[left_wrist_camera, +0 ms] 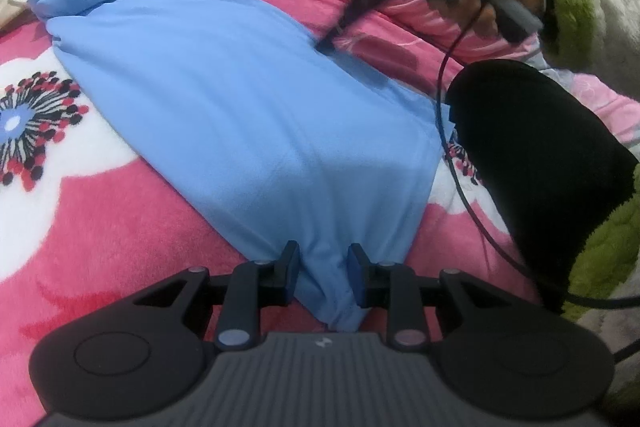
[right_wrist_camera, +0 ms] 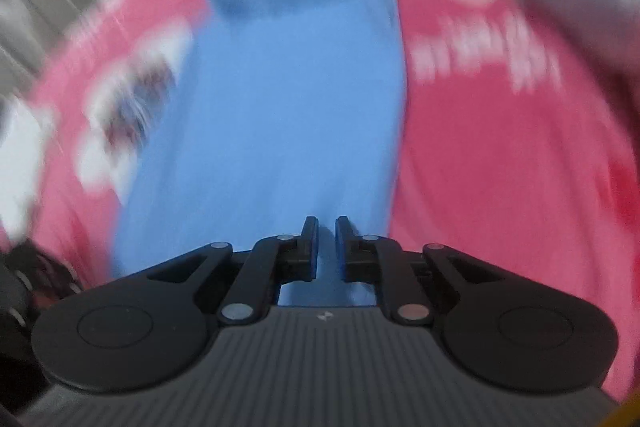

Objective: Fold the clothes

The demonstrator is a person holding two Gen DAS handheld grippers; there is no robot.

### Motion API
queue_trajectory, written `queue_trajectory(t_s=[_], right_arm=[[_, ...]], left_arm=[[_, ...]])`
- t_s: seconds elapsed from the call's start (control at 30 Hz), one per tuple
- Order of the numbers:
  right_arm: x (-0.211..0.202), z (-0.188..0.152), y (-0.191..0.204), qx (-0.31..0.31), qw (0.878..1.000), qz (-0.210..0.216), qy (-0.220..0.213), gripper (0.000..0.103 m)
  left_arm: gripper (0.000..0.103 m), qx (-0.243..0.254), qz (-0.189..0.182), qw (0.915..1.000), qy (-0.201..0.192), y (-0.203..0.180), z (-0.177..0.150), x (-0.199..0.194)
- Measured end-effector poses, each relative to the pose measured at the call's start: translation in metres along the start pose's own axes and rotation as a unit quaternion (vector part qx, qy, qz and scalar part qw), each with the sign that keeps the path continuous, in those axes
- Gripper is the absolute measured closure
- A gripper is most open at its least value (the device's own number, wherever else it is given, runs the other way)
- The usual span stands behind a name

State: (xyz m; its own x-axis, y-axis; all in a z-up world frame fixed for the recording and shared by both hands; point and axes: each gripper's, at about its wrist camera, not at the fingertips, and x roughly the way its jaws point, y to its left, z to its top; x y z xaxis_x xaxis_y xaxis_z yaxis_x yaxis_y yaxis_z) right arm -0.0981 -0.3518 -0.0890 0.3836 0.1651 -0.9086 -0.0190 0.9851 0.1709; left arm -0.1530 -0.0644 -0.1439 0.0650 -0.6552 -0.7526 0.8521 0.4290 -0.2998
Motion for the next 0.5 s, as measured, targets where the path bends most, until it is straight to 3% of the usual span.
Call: queue_trajectory(t_s=[0.03, 0.17, 0.23, 0.3, 0.33, 0.4, 0.5], right_arm=[[0.007, -0.007, -0.006, 0.006, 0.999, -0.03, 0.021, 0.099], [-0.016, -0.011, -0.02, 0.054, 0.993, -0.103, -0.002, 0.093], [-0.027, -0.015, -0.008, 0.041, 0.998, -0.048, -0.01, 0.093], [-0.022, -0.023, 0.002, 0.032, 0.999, 0.006, 0.022, 0.094], [-0.014, -0.031, 0.006, 0.022, 0.999, 0.013, 0.048, 0.094], [0.003, -0.048, -0.001, 0.028, 0.994, -0.032, 0.1, 0.095], [-0.013, -0.055, -0.025, 0.111, 0.988, -0.041, 0.1, 0.091]], left_arm=[[0.075, 0.001, 0.001, 1.0, 0.0, 0.0, 0.0, -0.001], [0.075, 0.005, 0.003, 1.0, -0.001, -0.001, -0.002, -0.002], [0.075, 0.004, 0.002, 1.0, -0.003, 0.0, -0.003, -0.002], [0.075, 0.002, 0.001, 1.0, -0.006, 0.001, -0.004, -0.002], [0.075, 0.0, 0.0, 1.0, -0.007, 0.002, -0.005, -0.003], [0.075, -0.005, -0.002, 1.0, -0.007, 0.002, -0.008, -0.005], [0.075, -0.023, -0.018, 0.9996, 0.002, 0.007, -0.01, -0.011]])
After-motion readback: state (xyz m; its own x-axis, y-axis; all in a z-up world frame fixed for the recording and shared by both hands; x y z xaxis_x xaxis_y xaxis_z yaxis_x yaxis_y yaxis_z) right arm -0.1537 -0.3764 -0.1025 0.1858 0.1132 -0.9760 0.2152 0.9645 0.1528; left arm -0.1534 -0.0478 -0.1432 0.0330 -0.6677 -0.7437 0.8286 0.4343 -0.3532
